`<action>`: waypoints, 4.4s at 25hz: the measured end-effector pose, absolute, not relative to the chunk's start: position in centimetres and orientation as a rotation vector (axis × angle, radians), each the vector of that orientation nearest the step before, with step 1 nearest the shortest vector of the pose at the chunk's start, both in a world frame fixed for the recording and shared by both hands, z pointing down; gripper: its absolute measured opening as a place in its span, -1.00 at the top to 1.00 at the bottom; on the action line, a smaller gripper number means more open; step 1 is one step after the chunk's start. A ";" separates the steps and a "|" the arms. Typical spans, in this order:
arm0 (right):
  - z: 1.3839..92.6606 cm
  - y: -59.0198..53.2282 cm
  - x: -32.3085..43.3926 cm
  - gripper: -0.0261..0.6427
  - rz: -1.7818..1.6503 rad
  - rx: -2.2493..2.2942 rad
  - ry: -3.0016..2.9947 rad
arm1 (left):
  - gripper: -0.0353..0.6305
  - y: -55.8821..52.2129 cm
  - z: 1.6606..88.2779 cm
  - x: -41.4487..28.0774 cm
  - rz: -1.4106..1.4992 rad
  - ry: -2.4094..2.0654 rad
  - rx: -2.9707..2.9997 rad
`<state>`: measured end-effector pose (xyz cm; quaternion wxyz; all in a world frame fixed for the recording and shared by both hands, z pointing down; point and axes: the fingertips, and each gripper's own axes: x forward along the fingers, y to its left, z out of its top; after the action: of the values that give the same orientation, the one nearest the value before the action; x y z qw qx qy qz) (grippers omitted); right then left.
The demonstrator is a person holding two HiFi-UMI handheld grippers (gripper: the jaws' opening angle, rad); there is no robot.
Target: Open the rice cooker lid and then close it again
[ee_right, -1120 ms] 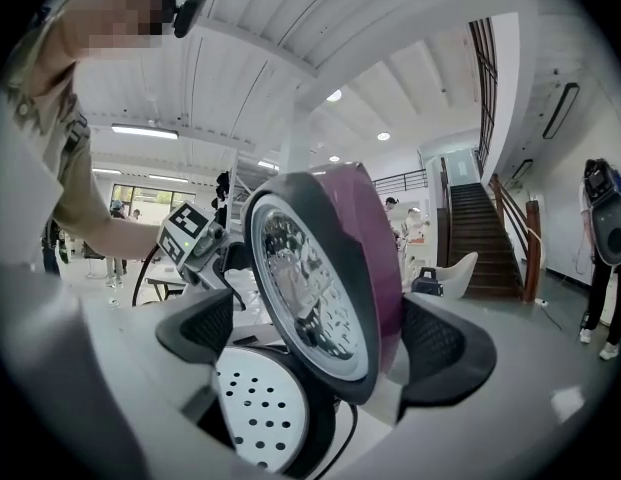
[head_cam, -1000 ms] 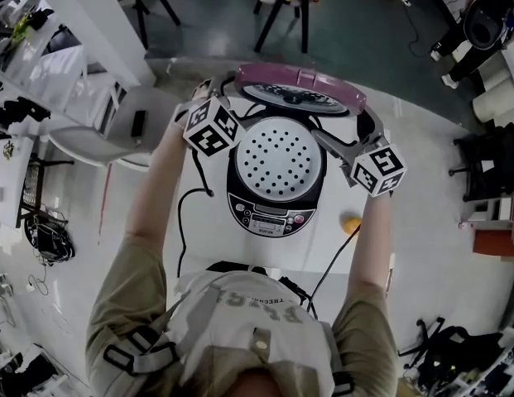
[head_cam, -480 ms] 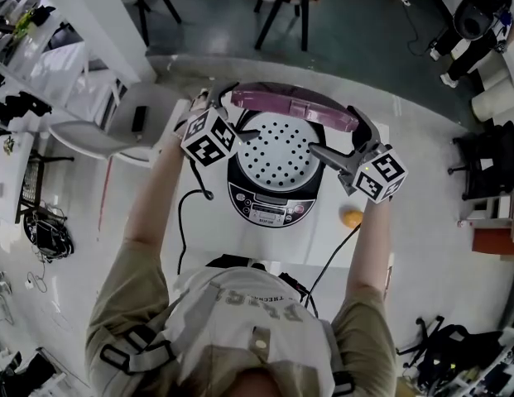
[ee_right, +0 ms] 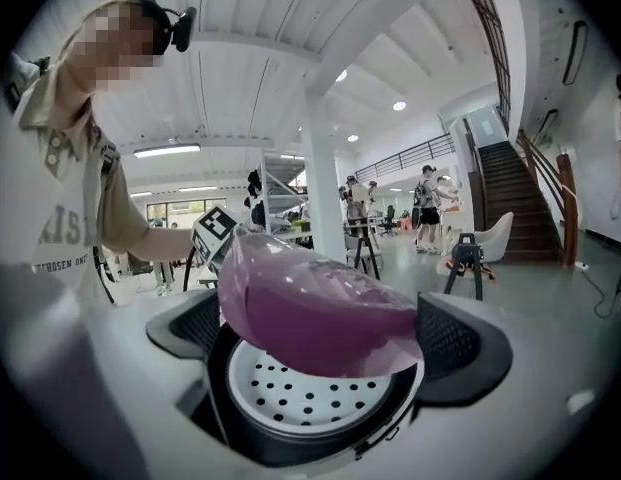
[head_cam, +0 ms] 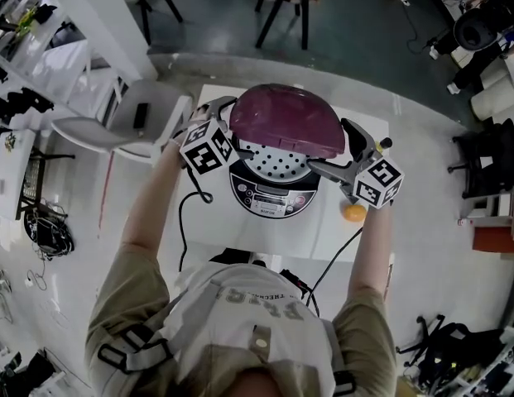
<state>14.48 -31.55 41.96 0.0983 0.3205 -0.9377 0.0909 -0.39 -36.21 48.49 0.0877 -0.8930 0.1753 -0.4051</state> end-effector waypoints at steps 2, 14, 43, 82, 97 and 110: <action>42.9 -30.5 14.3 -0.82 0.261 0.900 -2.737 | -0.90 -35.1 49.3 -0.8 -1.256 0.472 -2.638; 47.0 -27.6 13.7 -0.82 0.200 0.663 -2.481 | -0.90 -32.2 51.6 -2.3 -1.439 0.285 -2.542; 51.8 -23.8 14.9 -0.82 0.157 0.218 -2.071 | -0.90 -29.9 55.0 -5.0 -1.722 -0.142 -2.255; 53.3 -22.5 14.7 -0.82 0.107 0.081 -1.949 | -0.91 -31.3 57.2 -5.8 -1.778 -0.164 -1.837; 53.9 -22.5 14.7 -0.82 0.072 0.110 -1.896 | -0.90 -31.1 57.3 -5.9 -1.793 -0.172 -1.881; 51.9 -22.9 13.3 -0.82 0.184 0.323 -2.155 | -0.89 -30.0 56.2 -5.9 -1.738 -0.005 -2.199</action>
<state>13.30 -22.92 51.89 0.4596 0.1312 -0.8752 0.0747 -5.89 -30.03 56.15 0.1687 -0.7733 -0.0019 -0.6112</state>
